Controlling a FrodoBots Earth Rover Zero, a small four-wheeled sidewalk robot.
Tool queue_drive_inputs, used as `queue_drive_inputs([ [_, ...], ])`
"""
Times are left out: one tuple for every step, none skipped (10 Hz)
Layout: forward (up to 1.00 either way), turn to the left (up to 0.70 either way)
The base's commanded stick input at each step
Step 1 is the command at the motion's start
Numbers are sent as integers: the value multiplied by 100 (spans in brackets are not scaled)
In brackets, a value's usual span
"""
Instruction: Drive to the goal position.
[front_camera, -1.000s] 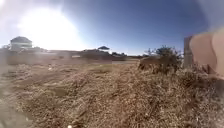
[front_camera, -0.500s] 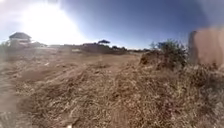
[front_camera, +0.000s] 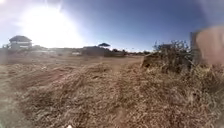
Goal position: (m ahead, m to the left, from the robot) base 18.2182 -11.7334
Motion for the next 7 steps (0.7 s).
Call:
queue_drive_inputs([
  [50, 0],
  [50, 0],
  [50, 0],
  [50, 0],
  [50, 0],
  [50, 0],
  [50, 0],
])
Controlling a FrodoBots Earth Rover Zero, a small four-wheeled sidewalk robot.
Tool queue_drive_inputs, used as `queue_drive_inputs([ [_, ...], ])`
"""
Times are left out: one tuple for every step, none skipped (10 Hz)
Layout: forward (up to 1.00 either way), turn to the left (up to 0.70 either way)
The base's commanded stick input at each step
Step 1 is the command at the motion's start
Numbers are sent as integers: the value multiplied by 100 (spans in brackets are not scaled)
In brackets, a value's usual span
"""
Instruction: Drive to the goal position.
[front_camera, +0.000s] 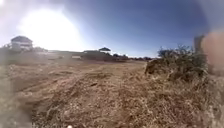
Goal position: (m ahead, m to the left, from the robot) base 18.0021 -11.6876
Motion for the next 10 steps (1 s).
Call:
queue_drive_inputs([
  [50, 0],
  [50, 0],
  [50, 0],
  [50, 0],
  [50, 0],
  [50, 0],
  [50, 0],
  [50, 0],
  [50, 0],
  [50, 0],
])
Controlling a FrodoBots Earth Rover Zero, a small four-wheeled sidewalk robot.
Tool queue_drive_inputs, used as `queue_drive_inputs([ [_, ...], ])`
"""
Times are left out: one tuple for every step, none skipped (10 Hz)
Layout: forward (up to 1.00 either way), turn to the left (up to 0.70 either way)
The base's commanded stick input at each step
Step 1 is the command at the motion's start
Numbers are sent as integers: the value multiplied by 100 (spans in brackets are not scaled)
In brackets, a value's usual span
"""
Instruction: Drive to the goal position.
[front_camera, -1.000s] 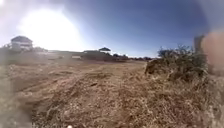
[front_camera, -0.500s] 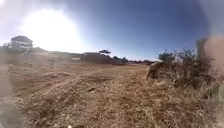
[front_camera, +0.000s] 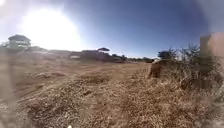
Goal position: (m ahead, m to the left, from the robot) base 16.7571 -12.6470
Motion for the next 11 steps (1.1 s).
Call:
queue_drive_inputs([
  [50, 0],
  [50, 0],
  [50, 0],
  [50, 0],
  [50, 0],
  [50, 0],
  [50, 0],
  [50, 0],
  [50, 0],
  [50, 0],
  [50, 0],
])
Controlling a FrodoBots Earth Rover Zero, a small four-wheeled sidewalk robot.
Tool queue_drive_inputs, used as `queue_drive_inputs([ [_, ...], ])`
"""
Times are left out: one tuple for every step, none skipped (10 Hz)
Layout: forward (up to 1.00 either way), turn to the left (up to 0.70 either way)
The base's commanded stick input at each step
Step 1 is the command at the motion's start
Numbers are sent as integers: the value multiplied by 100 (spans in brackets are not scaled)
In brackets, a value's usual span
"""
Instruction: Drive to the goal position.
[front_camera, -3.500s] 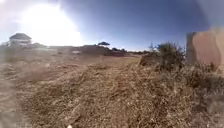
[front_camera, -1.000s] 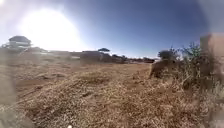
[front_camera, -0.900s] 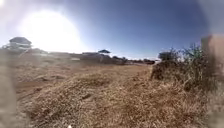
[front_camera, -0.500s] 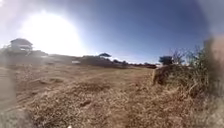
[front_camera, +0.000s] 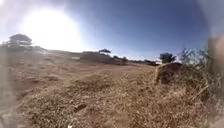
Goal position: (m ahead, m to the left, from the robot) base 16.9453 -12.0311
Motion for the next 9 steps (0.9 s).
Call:
queue_drive_inputs([
  [50, 0],
  [50, 0],
  [50, 0],
  [50, 0],
  [50, 0],
  [50, 0],
  [50, 0],
  [50, 0],
  [50, 0],
])
